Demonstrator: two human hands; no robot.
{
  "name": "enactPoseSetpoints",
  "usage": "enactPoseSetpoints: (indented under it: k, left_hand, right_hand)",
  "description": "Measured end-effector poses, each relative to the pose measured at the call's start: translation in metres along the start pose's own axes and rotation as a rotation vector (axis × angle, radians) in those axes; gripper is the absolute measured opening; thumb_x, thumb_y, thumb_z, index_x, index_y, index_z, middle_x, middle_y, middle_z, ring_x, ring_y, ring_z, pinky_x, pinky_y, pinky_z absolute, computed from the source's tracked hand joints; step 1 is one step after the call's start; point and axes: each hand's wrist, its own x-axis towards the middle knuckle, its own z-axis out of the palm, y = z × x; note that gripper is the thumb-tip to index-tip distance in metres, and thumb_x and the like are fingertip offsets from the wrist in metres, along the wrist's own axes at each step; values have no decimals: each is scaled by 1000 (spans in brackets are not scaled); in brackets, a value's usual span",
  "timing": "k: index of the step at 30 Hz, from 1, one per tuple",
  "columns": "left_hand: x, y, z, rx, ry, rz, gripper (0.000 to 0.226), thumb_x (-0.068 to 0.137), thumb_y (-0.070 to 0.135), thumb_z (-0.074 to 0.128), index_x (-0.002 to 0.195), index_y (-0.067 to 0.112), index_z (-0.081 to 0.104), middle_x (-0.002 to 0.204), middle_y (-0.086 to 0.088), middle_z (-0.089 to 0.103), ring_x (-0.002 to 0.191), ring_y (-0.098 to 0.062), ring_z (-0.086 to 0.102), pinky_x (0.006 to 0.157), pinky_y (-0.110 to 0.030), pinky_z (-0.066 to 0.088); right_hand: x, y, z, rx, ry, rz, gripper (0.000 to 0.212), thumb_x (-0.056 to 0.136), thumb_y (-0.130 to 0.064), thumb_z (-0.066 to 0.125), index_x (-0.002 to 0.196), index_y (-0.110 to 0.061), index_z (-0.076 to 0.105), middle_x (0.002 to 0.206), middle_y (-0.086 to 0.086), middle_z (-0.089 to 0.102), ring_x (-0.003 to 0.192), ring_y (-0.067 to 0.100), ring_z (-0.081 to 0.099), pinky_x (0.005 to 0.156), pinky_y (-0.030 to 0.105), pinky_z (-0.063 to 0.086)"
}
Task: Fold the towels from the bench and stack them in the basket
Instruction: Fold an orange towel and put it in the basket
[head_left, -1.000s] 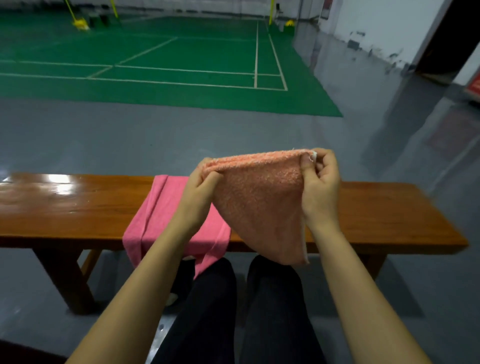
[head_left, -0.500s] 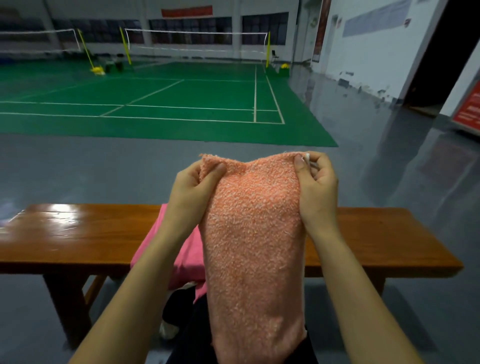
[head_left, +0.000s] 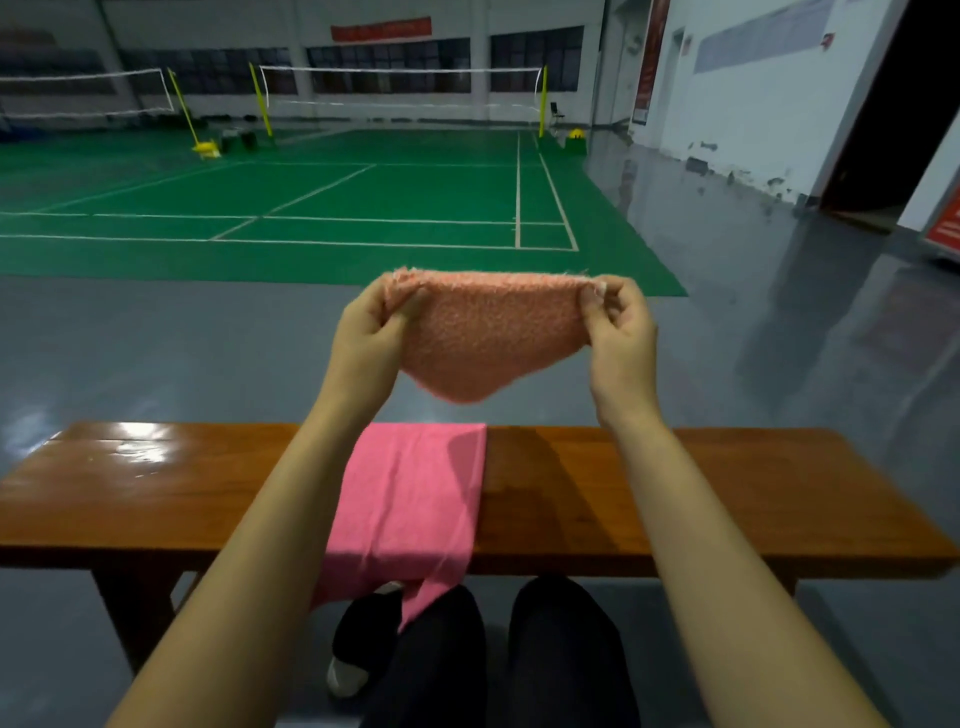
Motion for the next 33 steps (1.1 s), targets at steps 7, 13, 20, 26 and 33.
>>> enactPoseSetpoints:
  k: [7,13,20,26,33]
  left_hand:
    - [-137,-115,-1,221,-302,-288,17,94,18,56,110,17,61,104,7,62,96,4,53,75,-14,37]
    - [-191,-154,-4,357,-315,-348,45,82,26,41,116,4,61,89,1,64,82,-18,60,60,-19,34]
    - [-170,-149,2,212,-287,-375,37,85,36,47,116,19,57,94,10,65,85,-6,59,67,-12,39]
    - [-179,-169,-8,269,-539,-365,27,77,35,75,95,39,55,86,37,63,82,17,58,69,-8,43]
    - [-145,-186,21,392,-299,-439,25,91,28,50,109,17,63,90,-13,69,83,-29,63,73,-39,48]
  right_hand:
    - [-111,126,-33,-113,-160,320,22,97,-6,48,83,-22,52,80,-6,54,67,-7,49,60,12,37]
    - [-152,157,-40,-86,-235,481,14,98,-12,48,87,-18,54,80,-5,55,68,-4,51,60,14,37]
    - [-139,162,-40,-121,-520,637,26,85,-4,66,98,-25,60,97,-9,66,93,7,64,78,14,51]
    - [-134,169,-32,-103,-311,563,20,89,-6,62,98,-24,59,93,-8,66,83,0,62,71,11,49]
    - [-104,187,2,-102,-169,514,13,95,-19,57,108,-21,56,96,-11,64,81,-3,64,67,14,50]
